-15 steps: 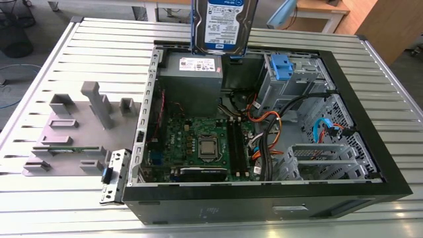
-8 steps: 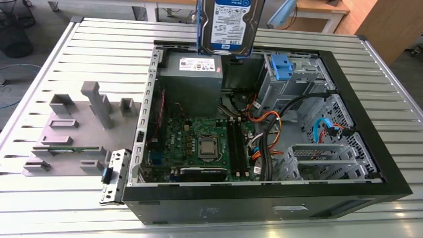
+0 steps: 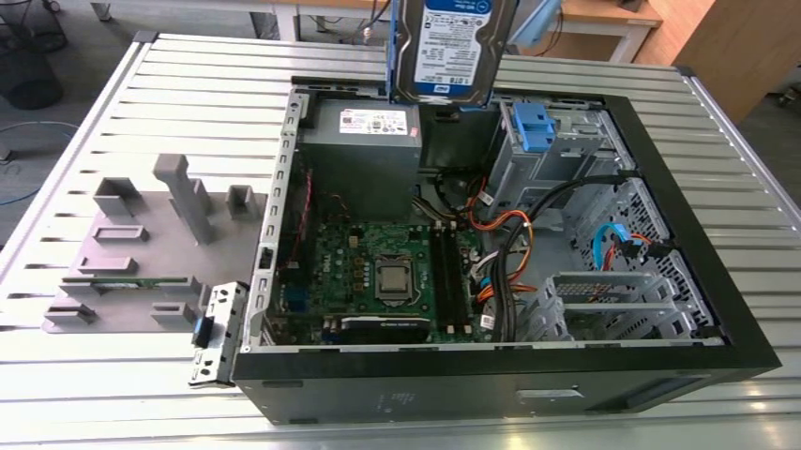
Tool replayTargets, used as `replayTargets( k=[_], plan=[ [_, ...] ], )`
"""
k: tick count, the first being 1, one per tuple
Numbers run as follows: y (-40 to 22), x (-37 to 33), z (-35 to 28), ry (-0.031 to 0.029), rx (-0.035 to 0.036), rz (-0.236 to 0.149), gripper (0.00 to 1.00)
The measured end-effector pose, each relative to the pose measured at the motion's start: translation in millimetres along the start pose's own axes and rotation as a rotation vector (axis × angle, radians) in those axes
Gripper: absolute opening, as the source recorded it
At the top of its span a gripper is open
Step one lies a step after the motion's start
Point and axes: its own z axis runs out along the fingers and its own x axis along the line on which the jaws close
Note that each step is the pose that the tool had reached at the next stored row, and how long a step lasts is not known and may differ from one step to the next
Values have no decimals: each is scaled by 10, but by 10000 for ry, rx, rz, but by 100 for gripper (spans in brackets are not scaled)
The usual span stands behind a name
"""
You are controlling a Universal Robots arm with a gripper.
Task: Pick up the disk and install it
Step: 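Pick up the disk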
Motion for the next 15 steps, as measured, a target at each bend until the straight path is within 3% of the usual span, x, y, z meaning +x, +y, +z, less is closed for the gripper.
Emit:
replayTargets(
  k=[15],
  plan=[
    [-234,-9,-10,-1,0,0,35]
  ],
)
